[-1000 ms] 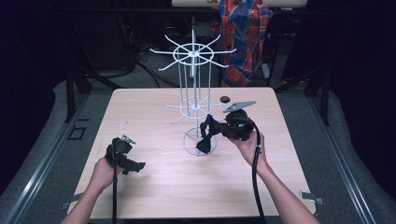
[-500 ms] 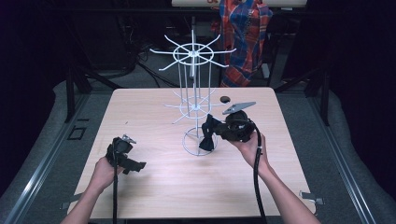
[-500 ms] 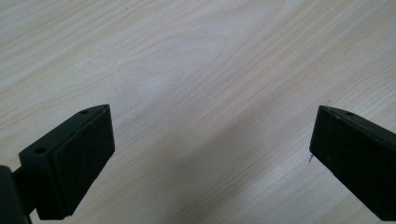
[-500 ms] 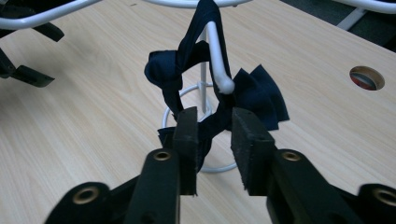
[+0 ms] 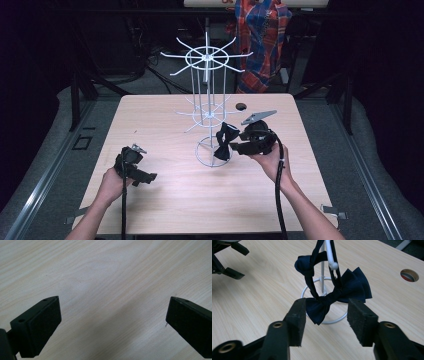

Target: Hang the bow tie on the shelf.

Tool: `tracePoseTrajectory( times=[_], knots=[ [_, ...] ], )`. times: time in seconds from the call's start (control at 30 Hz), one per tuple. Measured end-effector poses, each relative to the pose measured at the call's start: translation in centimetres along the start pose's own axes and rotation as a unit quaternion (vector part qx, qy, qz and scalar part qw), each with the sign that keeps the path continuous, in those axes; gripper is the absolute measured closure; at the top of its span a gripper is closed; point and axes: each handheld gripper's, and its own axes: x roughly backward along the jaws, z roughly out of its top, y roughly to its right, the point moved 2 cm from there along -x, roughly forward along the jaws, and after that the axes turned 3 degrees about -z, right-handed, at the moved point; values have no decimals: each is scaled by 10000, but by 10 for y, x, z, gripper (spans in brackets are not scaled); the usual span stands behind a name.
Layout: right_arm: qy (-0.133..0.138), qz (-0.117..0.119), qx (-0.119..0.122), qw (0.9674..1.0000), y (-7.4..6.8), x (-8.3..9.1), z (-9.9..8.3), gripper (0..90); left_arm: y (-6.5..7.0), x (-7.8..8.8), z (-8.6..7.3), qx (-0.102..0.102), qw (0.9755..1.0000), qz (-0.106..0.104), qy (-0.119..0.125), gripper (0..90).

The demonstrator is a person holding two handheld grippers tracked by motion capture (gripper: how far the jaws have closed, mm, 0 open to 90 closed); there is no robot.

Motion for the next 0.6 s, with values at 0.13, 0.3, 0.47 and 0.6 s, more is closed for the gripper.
tracePoseTrajectory(
  times=[0.13, 0.3, 0.47, 0.6],
  knots=[
    [-118, 3, -7, 9999, 1, 3, -3, 410, 0, 0, 0, 2, 10000, 0, -5, 0],
    [-235, 27, 1, 9997, 3, 6, -7, 370, 0, 0, 0, -1, 10000, -22, -19, 1],
    [-325, -12, 48, 9995, 4, 8, -12, 326, 0, 0, 0, 5, 10000, -6, -2, 0],
    [-420, 49, 122, 9990, 3, 6, -17, 264, 0, 0, 0, -1, 10000, -2, 4, 1]
  ],
)
